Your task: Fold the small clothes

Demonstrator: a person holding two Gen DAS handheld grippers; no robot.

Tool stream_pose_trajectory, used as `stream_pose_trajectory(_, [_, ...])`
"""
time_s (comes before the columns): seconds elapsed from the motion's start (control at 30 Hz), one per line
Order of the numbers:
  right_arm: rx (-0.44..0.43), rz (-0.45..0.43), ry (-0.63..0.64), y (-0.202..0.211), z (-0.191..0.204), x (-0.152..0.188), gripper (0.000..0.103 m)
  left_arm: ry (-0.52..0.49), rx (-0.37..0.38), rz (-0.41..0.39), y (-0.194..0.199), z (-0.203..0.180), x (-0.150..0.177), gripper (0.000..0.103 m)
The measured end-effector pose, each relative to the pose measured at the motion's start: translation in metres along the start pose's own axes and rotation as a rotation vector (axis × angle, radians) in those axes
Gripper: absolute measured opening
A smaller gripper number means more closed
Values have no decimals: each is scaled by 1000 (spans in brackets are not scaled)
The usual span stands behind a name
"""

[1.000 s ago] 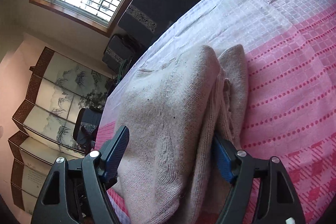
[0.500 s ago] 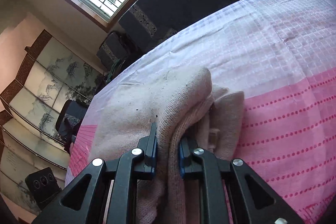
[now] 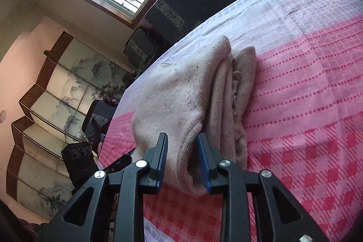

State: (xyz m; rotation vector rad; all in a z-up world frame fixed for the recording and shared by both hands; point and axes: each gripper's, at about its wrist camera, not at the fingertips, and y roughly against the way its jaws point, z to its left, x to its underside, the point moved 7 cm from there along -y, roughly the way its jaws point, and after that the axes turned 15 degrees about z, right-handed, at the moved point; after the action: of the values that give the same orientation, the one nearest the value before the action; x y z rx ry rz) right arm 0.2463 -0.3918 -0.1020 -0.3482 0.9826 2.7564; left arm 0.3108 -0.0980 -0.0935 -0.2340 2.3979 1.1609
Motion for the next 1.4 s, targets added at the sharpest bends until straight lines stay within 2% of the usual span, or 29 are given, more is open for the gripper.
stream_pose_trajectory(0.13, [23, 27, -13, -19, -6, -4, 26, -4, -18, 2, 2, -7, 1, 61])
stream_pose_trajectory(0.17, [6, 27, -21, -23, -8, -6, 19, -3, -17, 4, 3, -7, 2, 61])
stream_pose_trajectory(0.2, [7, 12, -14, -25, -8, -9, 6, -6, -16, 5, 4, -7, 3, 61])
stream_pose_trajectory(0.3, [126, -55, -22, -19, -15, -21, 5, -21, -19, 12, 5, -8, 5, 61])
stream_pose_trajectory(0.37, [153, -133, -20, -3, -17, -26, 5, -39, -12, 13, 8, -10, 7, 61])
stream_pose_trajectory(0.43, [144, -105, 31, -6, -10, -21, 5, -64, -49, 19, 10, -10, 11, 61])
stream_pose_trajectory(0.5, [209, -55, 65, -19, -10, -16, 5, -76, -53, 18, 14, -11, 16, 61])
stream_pose_trajectory(0.53, [218, -48, 52, -21, -17, -16, 5, -72, -39, 5, 19, -11, 18, 61])
stream_pose_trajectory(0.6, [172, -69, 5, -18, -27, -19, 5, -75, 9, 1, 27, -14, 25, 61])
stream_pose_trajectory(0.67, [144, -102, 1, -12, -26, -21, 5, -120, 59, 64, 24, -26, 37, 61])
stream_pose_trajectory(0.7, [144, -110, 9, -11, -25, -19, 5, -149, 108, 99, 22, -35, 43, 61])
stream_pose_trajectory(0.77, [163, -103, 12, -14, -25, -19, 5, -196, 167, 120, 17, -52, 52, 61])
stream_pose_trajectory(0.87, [148, -93, 1, -17, -28, -17, 5, -245, 163, 124, 3, -69, 49, 61])
stream_pose_trajectory(0.93, [144, -96, 0, -17, -28, -16, 5, -221, 180, 160, -12, -74, 43, 61])
stream_pose_trajectory(1.0, [145, -96, 1, -17, -28, -16, 5, -183, 144, 206, -30, -72, 32, 61])
stream_pose_trajectory(1.03, [144, -97, 2, -17, -28, -16, 5, -168, 123, 205, -35, -69, 28, 61])
stream_pose_trajectory(1.1, [139, -99, 2, -17, -28, -17, 5, -136, 72, 175, -39, -62, 20, 61])
stream_pose_trajectory(1.17, [128, -103, -2, -18, -30, -16, 5, -103, 55, 122, -34, -57, 10, 61])
stream_pose_trajectory(1.27, [109, -106, -8, -20, -33, -13, 5, -50, -28, 44, -26, -46, 1, 61])
stream_pose_trajectory(1.33, [108, -100, -7, -22, -33, -13, 4, 17, -104, 51, -28, -33, 4, 48])
stream_pose_trajectory(1.4, [113, -94, -9, -23, -34, -13, 4, 136, -58, 31, -20, -15, 9, 35])
